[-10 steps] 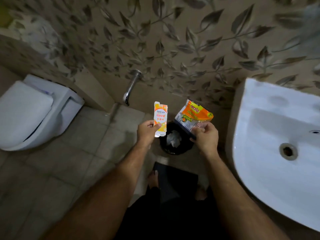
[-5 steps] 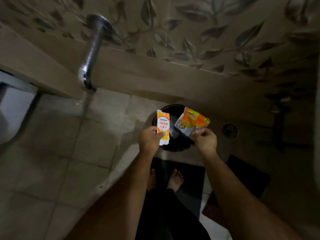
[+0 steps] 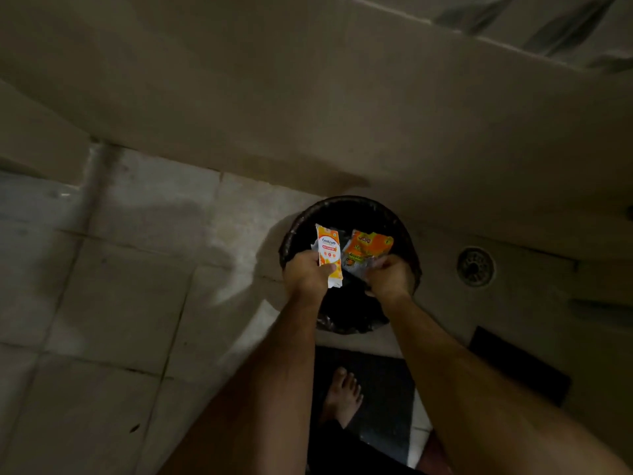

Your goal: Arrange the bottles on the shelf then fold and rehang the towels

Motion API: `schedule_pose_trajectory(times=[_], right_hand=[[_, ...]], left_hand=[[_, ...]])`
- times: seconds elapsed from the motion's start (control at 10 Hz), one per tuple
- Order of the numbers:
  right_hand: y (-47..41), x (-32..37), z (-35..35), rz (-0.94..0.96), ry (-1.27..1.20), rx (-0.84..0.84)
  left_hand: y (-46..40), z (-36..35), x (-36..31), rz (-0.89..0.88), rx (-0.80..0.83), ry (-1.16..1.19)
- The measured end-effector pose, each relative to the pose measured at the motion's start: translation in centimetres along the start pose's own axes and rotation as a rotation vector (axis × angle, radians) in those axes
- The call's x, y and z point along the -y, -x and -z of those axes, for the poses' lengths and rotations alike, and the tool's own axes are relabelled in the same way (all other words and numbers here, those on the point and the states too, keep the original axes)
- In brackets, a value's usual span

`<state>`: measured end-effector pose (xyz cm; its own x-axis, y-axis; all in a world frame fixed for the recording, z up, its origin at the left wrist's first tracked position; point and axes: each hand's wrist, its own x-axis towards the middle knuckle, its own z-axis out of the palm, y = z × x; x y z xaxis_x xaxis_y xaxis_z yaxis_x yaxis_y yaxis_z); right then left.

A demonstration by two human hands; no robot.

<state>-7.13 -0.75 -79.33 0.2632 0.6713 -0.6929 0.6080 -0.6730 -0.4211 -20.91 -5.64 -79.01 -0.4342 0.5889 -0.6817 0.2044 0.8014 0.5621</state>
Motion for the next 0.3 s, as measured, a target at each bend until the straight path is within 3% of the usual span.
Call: schedule_pose_trajectory(times=[0.3], right_hand=[[2.2, 2.3, 0.8, 0.152, 0.223, 0.049]], left_hand=[[0.9, -0.2, -0.2, -0.082, -0.008, -0.163]])
